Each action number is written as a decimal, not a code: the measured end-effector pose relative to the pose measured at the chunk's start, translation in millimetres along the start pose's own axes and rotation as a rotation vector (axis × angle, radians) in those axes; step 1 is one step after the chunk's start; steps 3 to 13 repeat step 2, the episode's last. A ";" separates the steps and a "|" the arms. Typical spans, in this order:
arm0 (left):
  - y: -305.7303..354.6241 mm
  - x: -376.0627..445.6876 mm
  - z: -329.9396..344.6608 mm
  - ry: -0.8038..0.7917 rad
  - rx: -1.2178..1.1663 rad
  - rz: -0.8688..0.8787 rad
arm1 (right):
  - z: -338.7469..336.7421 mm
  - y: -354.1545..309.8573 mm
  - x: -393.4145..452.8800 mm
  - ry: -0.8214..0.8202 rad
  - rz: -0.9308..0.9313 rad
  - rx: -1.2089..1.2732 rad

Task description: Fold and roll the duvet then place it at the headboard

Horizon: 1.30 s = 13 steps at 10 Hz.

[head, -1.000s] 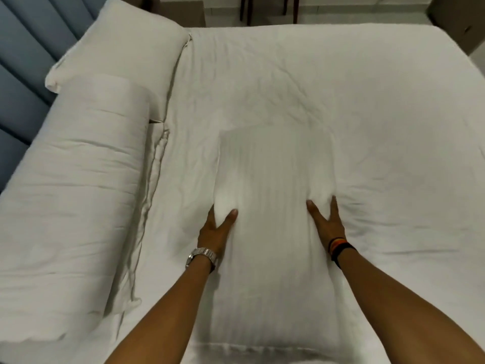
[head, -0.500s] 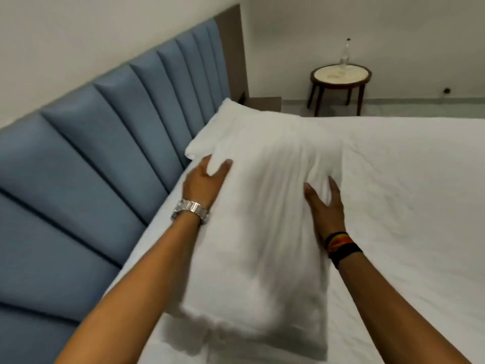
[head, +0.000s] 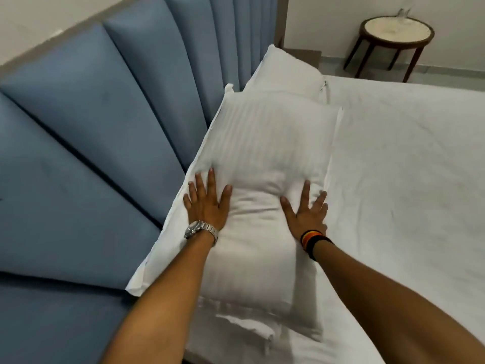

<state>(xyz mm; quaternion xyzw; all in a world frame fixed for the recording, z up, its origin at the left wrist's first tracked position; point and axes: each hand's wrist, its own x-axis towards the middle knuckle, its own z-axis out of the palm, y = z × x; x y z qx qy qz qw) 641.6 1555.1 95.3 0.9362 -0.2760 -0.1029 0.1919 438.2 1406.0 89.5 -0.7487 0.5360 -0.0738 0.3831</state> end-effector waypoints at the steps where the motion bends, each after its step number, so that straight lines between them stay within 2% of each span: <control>1: 10.4 -0.5 -3.4 -0.032 0.035 -0.003 | -17.5 -4.9 3.0 -0.105 0.054 -0.056; 2: 34.0 3.9 -33.7 0.031 -0.019 0.098 | -53.5 -16.7 -8.6 -0.028 -0.042 0.186; 13: 34.0 3.9 -33.7 0.031 -0.019 0.098 | -53.5 -16.7 -8.6 -0.028 -0.042 0.186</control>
